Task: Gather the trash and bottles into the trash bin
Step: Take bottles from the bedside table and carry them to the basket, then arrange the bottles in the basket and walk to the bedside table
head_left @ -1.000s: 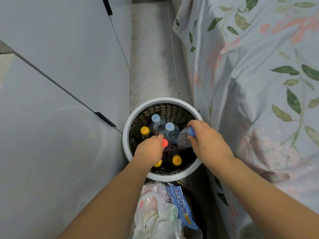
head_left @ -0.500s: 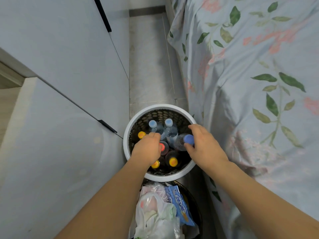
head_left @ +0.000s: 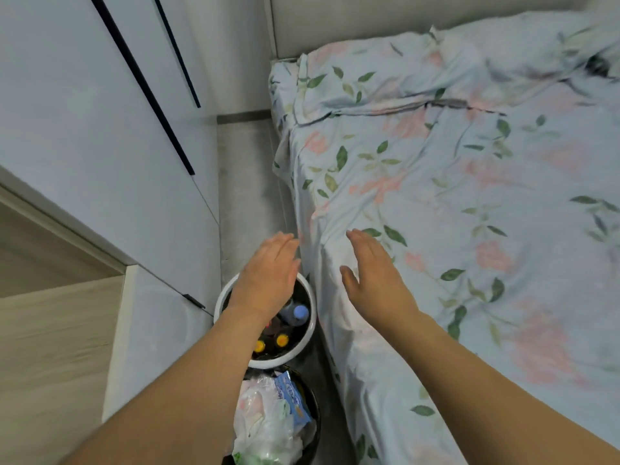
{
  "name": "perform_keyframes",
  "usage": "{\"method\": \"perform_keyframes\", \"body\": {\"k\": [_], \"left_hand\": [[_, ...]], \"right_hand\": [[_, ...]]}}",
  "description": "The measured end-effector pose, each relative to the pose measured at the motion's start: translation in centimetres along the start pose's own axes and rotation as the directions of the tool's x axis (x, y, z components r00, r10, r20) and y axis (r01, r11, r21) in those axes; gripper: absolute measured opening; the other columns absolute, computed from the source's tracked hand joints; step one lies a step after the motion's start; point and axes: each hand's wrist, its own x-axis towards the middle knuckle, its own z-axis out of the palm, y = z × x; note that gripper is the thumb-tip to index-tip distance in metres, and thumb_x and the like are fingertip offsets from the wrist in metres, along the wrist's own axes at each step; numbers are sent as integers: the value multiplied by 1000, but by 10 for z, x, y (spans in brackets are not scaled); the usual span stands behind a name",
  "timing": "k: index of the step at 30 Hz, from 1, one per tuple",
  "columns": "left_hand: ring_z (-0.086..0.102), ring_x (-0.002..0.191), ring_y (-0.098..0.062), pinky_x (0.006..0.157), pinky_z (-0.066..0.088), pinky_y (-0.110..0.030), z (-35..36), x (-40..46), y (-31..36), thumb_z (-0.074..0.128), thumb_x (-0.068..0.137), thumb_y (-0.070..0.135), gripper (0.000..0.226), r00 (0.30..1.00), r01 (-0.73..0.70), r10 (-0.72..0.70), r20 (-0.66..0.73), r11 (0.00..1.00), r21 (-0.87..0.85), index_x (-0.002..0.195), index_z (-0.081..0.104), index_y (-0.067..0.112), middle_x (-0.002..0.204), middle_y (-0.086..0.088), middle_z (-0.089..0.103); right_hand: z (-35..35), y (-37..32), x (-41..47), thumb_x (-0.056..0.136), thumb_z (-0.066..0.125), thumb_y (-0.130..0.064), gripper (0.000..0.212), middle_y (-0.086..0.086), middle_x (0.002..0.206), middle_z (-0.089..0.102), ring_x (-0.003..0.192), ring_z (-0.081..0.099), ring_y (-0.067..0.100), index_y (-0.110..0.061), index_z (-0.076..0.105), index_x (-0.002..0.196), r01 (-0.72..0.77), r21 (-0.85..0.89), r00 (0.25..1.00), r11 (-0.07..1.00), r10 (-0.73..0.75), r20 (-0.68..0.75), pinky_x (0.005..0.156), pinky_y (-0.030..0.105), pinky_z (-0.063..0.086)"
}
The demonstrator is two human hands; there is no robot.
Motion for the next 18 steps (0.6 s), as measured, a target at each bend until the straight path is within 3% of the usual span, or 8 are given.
{"method": "perform_keyframes", "body": {"k": [6,9,11,18], "left_hand": [[54,122,-32,102,48,-43,-166,41,121,60,93,17,38,987,-87,86,-138,996,-6,127,56,1,131,-16,56],[48,127,-34,108,41,-49,-255,44,194,40,97,28,45,973,-122,114,-199,992,-27,130,52,0,135,-17,52],[44,131,-35,111,36,-49,-302,35,239,39,98,28,46,955,-145,126,-269,988,-50,133,49,-1,138,-19,49],[48,128,-35,108,41,-48,-370,26,343,53,95,17,40,904,-310,284,-319,950,-31,131,51,-1,136,-18,52]], "right_hand": [[-187,-59,-55,99,48,-23,56,4,156,25,145,18,17,-11,26,149,-30,-35,991,999,25,-133,110,16,6],[-277,-92,-107,99,47,-23,55,2,156,26,145,18,15,-13,27,149,-83,-22,975,996,76,-208,113,18,9],[-325,-110,-145,99,46,-24,55,0,155,27,145,18,14,-13,27,149,-110,-13,959,994,103,-266,111,15,7],[-412,-126,-238,99,45,-23,55,0,155,27,145,18,14,-14,26,149,-188,8,896,982,175,-407,116,22,13]]}}
